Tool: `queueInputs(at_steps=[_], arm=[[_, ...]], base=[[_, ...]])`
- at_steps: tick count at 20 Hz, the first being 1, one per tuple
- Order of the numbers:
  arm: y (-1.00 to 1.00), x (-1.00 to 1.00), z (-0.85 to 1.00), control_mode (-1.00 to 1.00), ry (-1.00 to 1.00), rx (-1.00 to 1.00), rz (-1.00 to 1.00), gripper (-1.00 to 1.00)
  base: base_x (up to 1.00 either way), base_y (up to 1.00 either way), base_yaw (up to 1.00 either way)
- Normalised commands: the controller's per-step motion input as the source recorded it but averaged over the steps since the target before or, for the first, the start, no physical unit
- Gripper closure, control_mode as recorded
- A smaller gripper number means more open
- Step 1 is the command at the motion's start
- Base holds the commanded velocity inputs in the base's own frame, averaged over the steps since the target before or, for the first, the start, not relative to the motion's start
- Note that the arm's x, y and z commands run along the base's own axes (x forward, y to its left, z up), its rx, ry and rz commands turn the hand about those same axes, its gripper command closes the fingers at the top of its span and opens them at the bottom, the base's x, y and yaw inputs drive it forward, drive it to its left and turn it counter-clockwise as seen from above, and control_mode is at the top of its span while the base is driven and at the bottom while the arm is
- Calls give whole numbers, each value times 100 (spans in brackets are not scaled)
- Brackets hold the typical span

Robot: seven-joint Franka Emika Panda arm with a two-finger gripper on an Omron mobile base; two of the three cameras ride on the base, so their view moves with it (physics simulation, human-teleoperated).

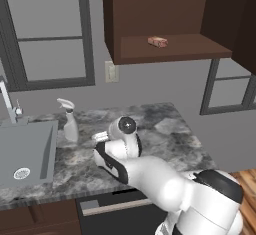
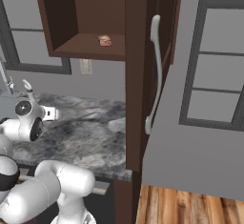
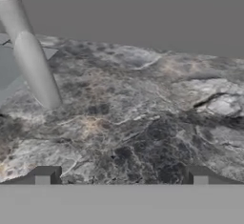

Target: Locate and retrieve the bar soap and spray from the cabinet. Place them next to the sink.

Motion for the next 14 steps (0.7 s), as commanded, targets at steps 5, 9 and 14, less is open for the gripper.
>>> queueInputs(at_steps=[5,9,14], arm=[[-5,-14,8,-100,10,-1,-29,-100],[-8,-10,18,-100,15,-1,-24,-100],[-8,-1,4,-100,19,-2,-15,-100]], base=[[0,0,0],[0,0,0],[0,0,0]])
